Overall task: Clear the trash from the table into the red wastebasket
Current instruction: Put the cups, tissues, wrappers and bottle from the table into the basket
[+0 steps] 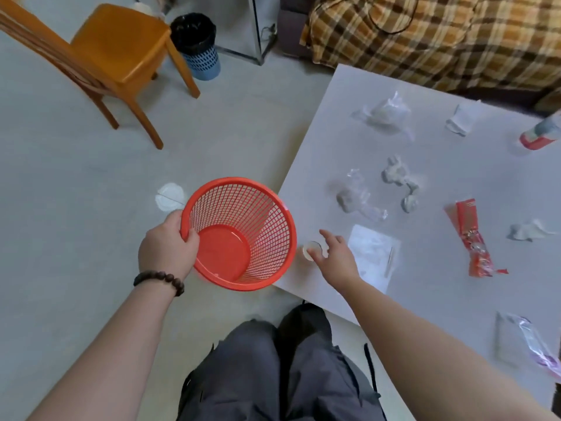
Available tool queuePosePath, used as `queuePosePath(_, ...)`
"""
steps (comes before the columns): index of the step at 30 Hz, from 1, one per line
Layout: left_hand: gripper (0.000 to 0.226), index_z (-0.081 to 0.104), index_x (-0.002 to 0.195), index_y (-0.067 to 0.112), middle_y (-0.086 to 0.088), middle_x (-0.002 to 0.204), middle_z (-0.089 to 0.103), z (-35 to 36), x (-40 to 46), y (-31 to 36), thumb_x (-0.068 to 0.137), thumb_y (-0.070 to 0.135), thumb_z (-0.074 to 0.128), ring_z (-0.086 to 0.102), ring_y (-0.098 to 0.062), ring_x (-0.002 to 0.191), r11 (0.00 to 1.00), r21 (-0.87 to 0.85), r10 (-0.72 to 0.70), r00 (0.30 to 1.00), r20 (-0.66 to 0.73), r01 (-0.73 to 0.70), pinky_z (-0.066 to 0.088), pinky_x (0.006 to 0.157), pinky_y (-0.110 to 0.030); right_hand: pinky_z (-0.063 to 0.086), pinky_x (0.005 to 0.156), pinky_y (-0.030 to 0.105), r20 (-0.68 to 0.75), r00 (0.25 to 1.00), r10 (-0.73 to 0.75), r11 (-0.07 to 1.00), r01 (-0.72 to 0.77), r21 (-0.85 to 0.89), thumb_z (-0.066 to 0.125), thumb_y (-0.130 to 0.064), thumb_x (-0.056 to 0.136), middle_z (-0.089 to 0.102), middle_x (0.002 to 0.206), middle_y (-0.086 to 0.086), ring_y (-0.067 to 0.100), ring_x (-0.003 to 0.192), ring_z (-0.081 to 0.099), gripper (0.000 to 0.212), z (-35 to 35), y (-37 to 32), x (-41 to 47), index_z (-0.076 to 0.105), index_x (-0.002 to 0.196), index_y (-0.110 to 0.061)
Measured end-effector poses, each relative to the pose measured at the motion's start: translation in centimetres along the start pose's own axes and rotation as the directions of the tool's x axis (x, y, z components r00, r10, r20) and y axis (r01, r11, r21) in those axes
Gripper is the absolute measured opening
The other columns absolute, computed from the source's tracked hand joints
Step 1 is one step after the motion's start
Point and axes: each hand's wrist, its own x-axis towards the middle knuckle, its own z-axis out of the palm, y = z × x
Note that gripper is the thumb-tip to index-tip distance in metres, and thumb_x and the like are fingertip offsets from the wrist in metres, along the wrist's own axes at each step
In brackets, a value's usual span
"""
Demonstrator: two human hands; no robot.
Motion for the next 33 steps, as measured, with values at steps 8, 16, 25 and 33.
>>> queuePosePath(8, 0.019, 0.060, 0.098, 0.017, -0.001, 0.057, 0.058, 1.3, 2.5, -1.8, 0.080, 0.020, 0.060, 0.055, -0.030, 0.057, 0.987, 0.143, -0.081, 0.995, 0.056, 0.073, 0.042, 0.055, -0.031, 0.038, 0.107, 0.046, 0.168, 0.986, 0.001, 0.953, 0.050, -0.298, 0.070, -0.035, 0.081, 0.013, 0.157, 0.006, 0.031, 0.142, 0.017, 0.079, 4.5, 2.5, 5.5, 0.025, 0.145, -0.031)
queuePosePath(16, 0.023, 0.060, 0.106, 0.014, 0.002, 0.057, 0.057, 2.4, 3.5, -2.0, 0.083, 0.019, 0.058, 0.054, -0.024, 0.053, 0.985, 0.153, -0.096, 0.989, 0.112, 0.078, 0.036, 0.049, -0.027, 0.049, 0.081, 0.035, 0.085, 0.992, 0.088, 0.977, -0.070, -0.203, 0.058, -0.017, 0.086, 0.043, 0.135, 0.007, 0.031, 0.110, 0.053, 0.045, 4.8, 2.2, 7.5, 0.044, 0.129, -0.018)
queuePosePath(25, 0.018, 0.059, 0.098, 0.014, -0.003, 0.061, 0.059, 2.6, 5.0, 1.3, 0.081, 0.018, 0.057, 0.051, -0.027, 0.053, 0.996, 0.083, -0.034, 0.995, 0.092, 0.026, 0.035, 0.050, -0.027, 0.046, 0.077, 0.024, -0.202, 0.963, -0.176, 0.956, 0.216, 0.197, 0.063, -0.049, 0.074, 0.055, 0.107, -0.012, 0.009, 0.094, 0.055, 0.052, -0.9, -6.5, 3.6, 0.050, 0.120, -0.028)
queuePosePath(33, 0.023, 0.060, 0.105, 0.014, -0.008, 0.074, 0.067, 2.3, 6.1, 5.0, 0.083, 0.018, 0.055, 0.061, -0.034, 0.066, 0.998, -0.010, 0.063, 0.992, 0.107, -0.062, 0.052, 0.059, -0.041, 0.044, 0.101, 0.036, 0.079, 0.947, -0.310, 0.950, 0.306, 0.064, 0.070, -0.038, 0.080, 0.051, 0.134, -0.001, 0.016, 0.120, 0.048, 0.062, 1.0, -10.0, 3.4, 0.046, 0.134, -0.021)
